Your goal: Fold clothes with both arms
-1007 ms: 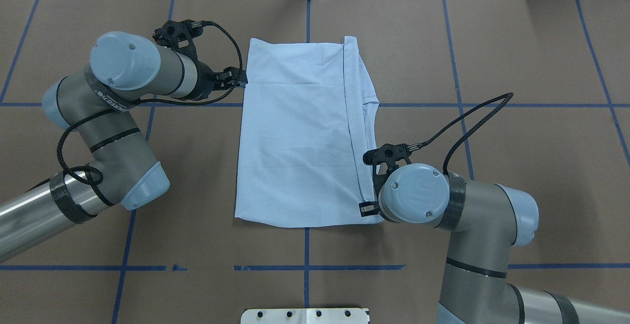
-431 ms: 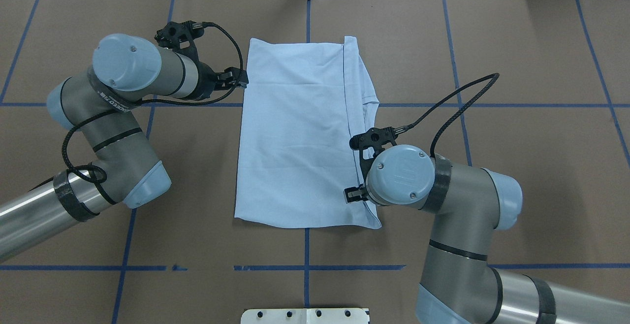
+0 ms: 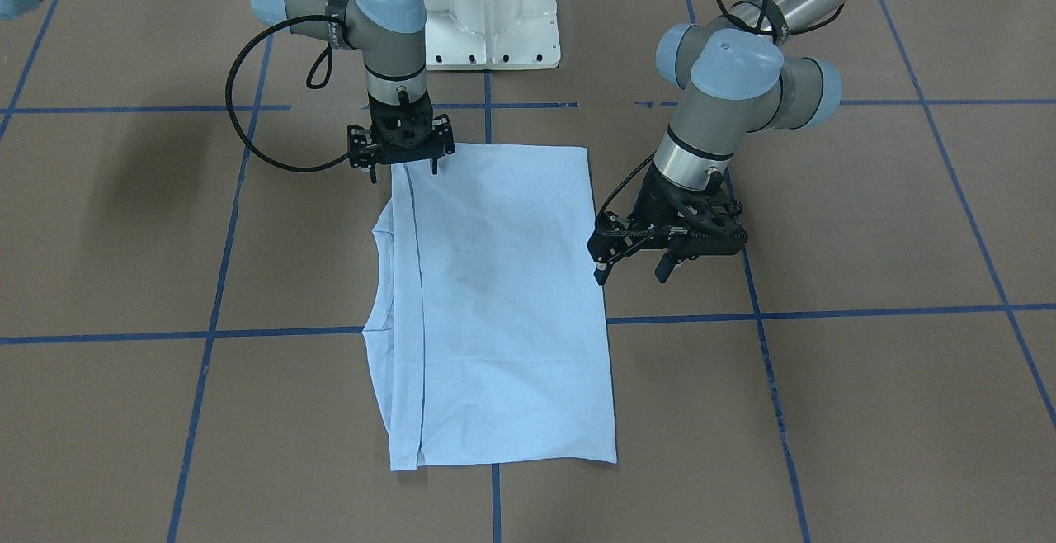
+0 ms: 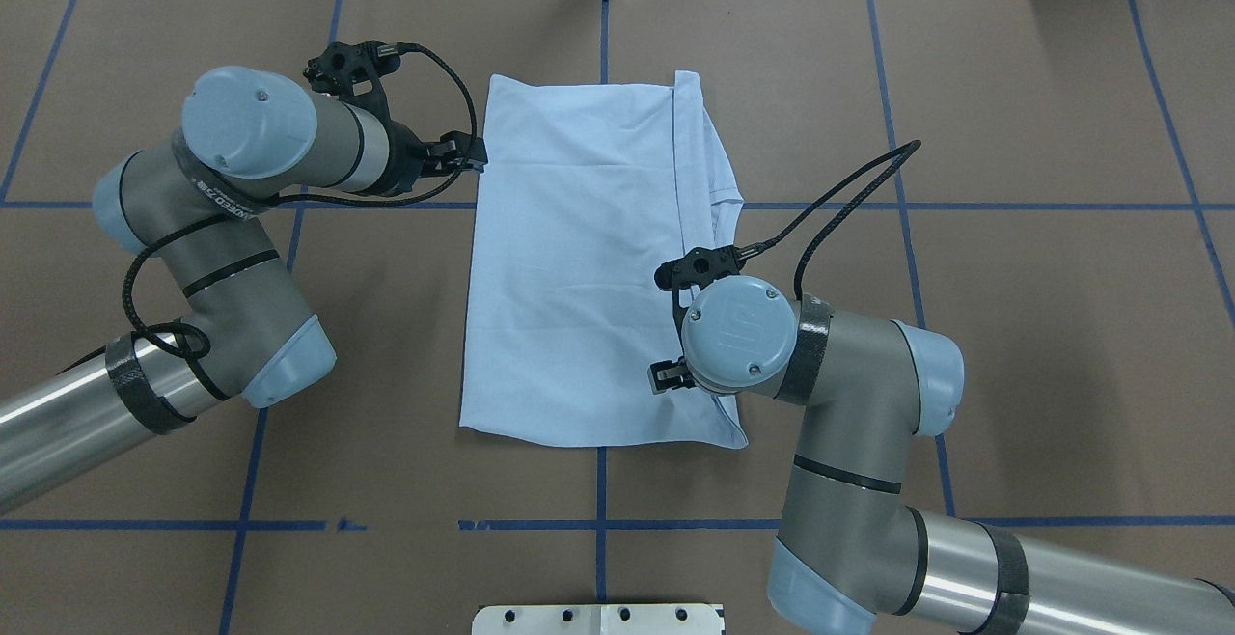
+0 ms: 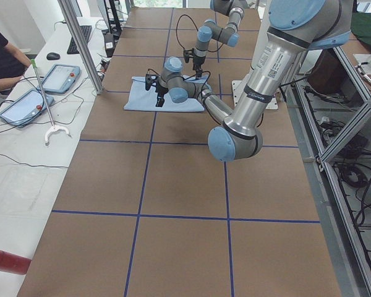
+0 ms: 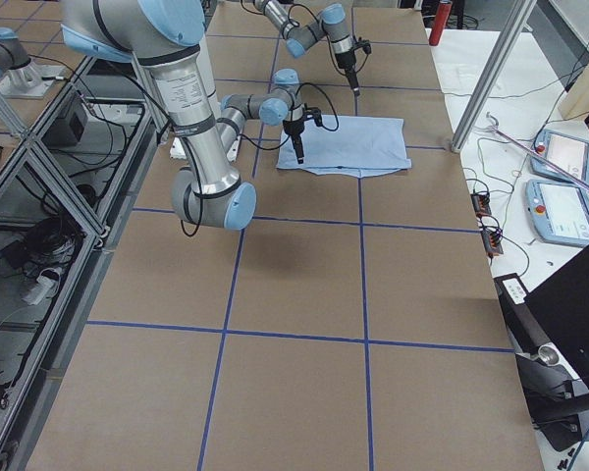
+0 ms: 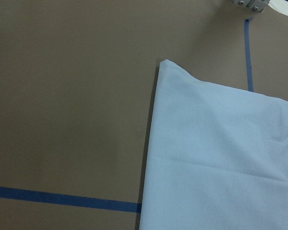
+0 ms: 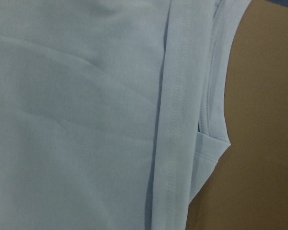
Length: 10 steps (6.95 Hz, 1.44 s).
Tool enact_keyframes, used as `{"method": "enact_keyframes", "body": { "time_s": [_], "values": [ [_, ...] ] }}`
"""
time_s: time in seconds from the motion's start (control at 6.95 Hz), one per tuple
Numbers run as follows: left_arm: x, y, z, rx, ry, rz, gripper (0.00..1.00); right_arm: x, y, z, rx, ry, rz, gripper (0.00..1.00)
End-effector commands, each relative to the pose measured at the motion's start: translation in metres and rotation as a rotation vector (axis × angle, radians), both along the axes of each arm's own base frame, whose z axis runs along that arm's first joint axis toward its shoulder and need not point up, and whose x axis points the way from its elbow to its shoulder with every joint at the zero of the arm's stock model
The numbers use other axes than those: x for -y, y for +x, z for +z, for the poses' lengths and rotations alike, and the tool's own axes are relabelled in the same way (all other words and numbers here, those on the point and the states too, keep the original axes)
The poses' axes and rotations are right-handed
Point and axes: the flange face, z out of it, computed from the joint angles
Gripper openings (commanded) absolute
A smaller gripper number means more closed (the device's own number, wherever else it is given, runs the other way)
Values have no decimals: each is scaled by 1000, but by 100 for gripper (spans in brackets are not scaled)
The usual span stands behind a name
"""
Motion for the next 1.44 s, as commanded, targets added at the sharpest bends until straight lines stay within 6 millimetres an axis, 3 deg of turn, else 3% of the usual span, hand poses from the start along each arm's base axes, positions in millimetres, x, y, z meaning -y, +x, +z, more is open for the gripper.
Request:
{"method": "enact_keyframes", "body": {
  "time_s": [0.0,1.29],
  "values": [
    [0,0,-1,-1,-1,-1,100,1,0,12,-22,-9,-5,100],
    [0,3,-10,-12,7,2,100,9,3,42,-80,3,-38,100]
  ]
}}
